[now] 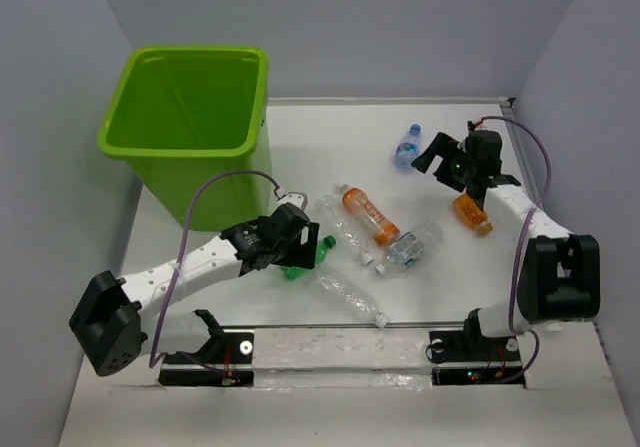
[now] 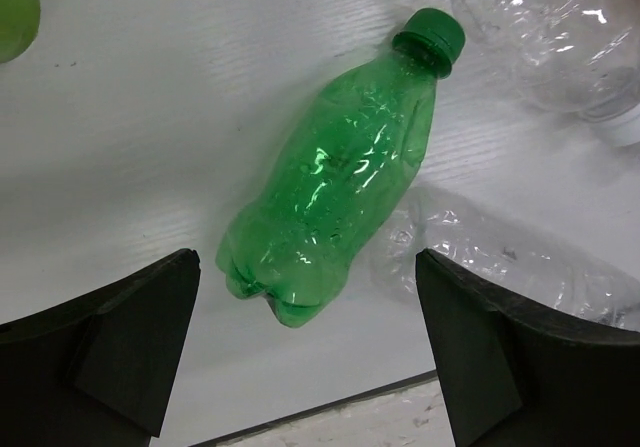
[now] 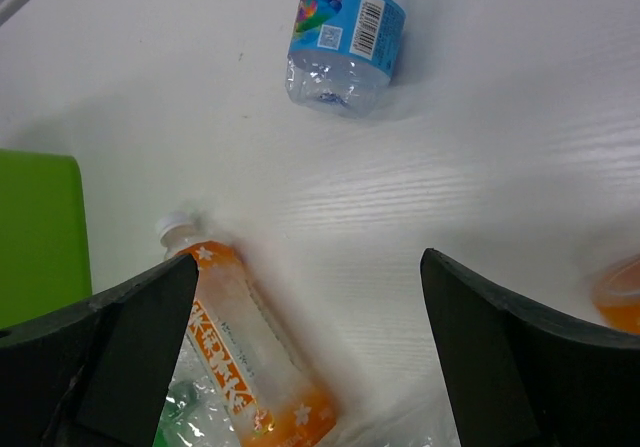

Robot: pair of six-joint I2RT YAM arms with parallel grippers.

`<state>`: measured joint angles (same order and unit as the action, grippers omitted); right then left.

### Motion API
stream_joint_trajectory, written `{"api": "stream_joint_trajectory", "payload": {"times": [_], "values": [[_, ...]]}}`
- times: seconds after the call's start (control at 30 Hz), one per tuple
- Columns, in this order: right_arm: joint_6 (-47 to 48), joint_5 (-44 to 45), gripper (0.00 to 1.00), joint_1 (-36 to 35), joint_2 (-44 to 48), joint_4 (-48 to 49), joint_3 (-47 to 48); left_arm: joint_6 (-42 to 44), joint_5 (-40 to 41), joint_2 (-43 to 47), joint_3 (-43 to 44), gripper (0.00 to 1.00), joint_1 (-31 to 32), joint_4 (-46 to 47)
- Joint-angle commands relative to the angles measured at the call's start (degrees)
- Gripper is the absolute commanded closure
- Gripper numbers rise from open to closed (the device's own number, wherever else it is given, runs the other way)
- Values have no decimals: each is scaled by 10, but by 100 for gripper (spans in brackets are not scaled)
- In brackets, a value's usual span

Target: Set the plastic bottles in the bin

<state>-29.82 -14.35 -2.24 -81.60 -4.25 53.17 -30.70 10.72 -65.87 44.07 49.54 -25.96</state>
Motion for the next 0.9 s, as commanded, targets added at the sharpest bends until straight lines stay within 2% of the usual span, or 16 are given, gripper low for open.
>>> {"api": "stream_joint_trajectory", "payload": {"times": [0.0,0.13,0.3,0.53,0.6,0.73,0.77,0.83,0.87], "values": [[16,19,1,-19,-60,35,60,22,13,-42,26,1,4,7],[28,56,1,-25,-128,34,108,25,5,-91,27,1,4,12],[56,92,0,-25,-243,-7,230,27,27,-121,29,1,4,21],[92,136,0,-30,-354,-66,359,28,40,-159,33,2,3,27],[99,137,1,-30,-383,-79,390,27,49,-165,32,7,3,26],[100,124,9,-42,-408,-83,407,20,56,-159,30,30,3,22],[96,110,14,-42,-411,-82,407,17,60,-150,30,40,2,22],[86,93,20,-48,-414,-81,404,13,69,-133,31,52,1,15],[73,77,31,-48,-411,-78,397,10,70,-126,32,53,2,14]]}}
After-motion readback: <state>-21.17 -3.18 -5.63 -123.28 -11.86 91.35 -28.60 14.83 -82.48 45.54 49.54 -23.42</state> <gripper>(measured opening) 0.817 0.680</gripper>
